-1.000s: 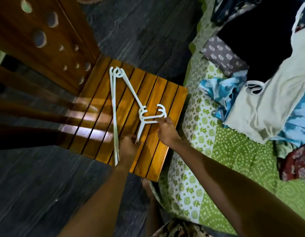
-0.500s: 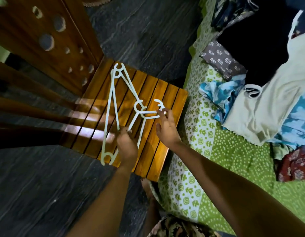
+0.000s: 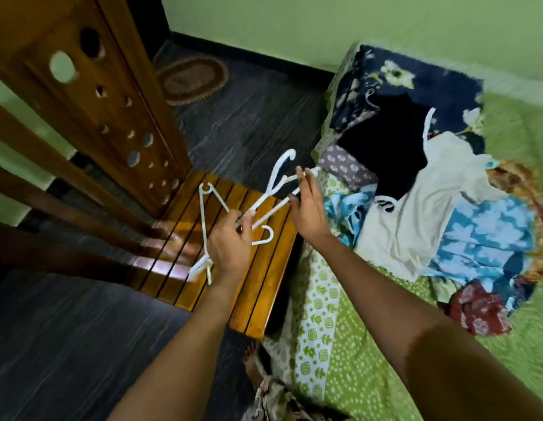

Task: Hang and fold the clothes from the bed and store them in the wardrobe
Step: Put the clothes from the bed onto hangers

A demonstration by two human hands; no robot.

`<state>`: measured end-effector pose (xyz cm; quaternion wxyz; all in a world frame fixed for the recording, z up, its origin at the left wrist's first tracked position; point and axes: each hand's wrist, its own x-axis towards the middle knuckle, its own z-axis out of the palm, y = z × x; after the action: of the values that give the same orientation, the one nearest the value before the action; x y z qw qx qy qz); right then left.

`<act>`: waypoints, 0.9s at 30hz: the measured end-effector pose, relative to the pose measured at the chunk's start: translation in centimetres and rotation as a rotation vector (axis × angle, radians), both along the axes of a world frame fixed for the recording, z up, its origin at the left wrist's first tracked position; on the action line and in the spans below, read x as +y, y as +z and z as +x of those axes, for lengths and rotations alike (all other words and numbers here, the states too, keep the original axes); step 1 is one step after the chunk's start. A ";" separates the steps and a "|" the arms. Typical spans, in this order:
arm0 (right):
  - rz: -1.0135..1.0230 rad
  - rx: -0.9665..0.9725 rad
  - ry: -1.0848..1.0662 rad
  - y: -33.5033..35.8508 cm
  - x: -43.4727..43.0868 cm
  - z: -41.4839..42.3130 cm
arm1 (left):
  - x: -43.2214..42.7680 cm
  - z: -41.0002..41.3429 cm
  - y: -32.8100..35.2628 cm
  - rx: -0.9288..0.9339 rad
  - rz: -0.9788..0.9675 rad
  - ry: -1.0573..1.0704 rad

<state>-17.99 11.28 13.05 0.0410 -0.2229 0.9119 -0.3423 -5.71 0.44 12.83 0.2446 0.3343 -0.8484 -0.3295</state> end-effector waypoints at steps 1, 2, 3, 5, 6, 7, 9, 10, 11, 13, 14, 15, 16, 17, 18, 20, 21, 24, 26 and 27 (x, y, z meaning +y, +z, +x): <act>0.063 0.050 0.000 0.8 0.9 -0.7 | 0.3 -0.4 0.9 0.006 -0.012 -0.015; 0.122 0.107 -0.004 1.9 2.4 -1.4 | 1.2 -0.9 2.2 0.019 -0.015 -0.037; 0.155 0.157 -0.009 2.8 3.7 -1.9 | 1.8 -1.2 3.0 0.024 -0.011 -0.059; 0.123 0.267 -0.043 5.1 6.5 -3.1 | 3.7 -2.6 4.8 0.023 0.013 -0.116; 0.087 0.311 -0.069 6.1 7.9 -3.7 | 4.6 -3.3 5.7 0.011 0.013 -0.145; 0.055 0.343 -0.092 6.9 9.4 -4.2 | 5.6 -4.1 6.4 0.008 -0.007 -0.177; 0.041 0.353 -0.129 8.4 13.0 -5.1 | 8.3 -6.0 7.8 0.036 -0.091 -0.271; 0.038 0.348 -0.140 8.6 14.0 -5.3 | 9.2 -6.8 8.2 0.053 -0.131 -0.328; 0.032 0.354 -0.158 8.9 15.3 -5.8 | 10.6 -7.8 8.8 0.062 -0.175 -0.375; 0.007 0.363 -0.189 9.5 17.8 -6.6 | 13.3 -9.7 9.2 0.067 -0.250 -0.407; -0.010 0.367 -0.202 10.0 19.5 -7.2 | 15.3 -10.6 9.5 0.082 -0.260 -0.386; -0.021 0.393 -0.201 10.5 20.8 -7.9 | 16.9 -11.4 9.8 0.100 -0.255 -0.349; -0.036 0.427 -0.189 10.7 21.9 -8.4 | 18.1 -11.9 10.1 0.106 -0.236 -0.310; -0.055 0.455 -0.171 10.9 23.4 -9.4 | 19.7 -12.6 10.3 0.114 -0.221 -0.273; -0.080 0.430 -0.157 11.0 24.3 -10.0 | 20.8 -13.1 10.5 0.110 -0.212 -0.240; -0.122 0.342 -0.146 10.7 25.9 -11.5 | 22.8 -14.2 10.5 0.091 -0.190 -0.186; -0.144 0.318 -0.142 10.4 26.4 -12.1 | 23.6 -14.5 10.4 0.080 -0.178 -0.160; -0.207 0.260 -0.121 9.6 27.5 -13.9 | 25.6 -15.5 9.6 0.054 -0.149 -0.066; -0.235 0.275 -0.122 8.9 27.7 -14.5 | 25.8 -15.7 8.8 0.016 -0.142 0.002; -0.251 0.269 -0.132 8.2 27.6 -14.9 | 25.7 -15.8 8.2 -0.006 -0.144 0.044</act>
<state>-32.92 38.91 21.23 -0.1321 -0.2098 0.8718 -0.4225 -21.52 26.12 21.03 0.2725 0.3355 -0.8631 -0.2613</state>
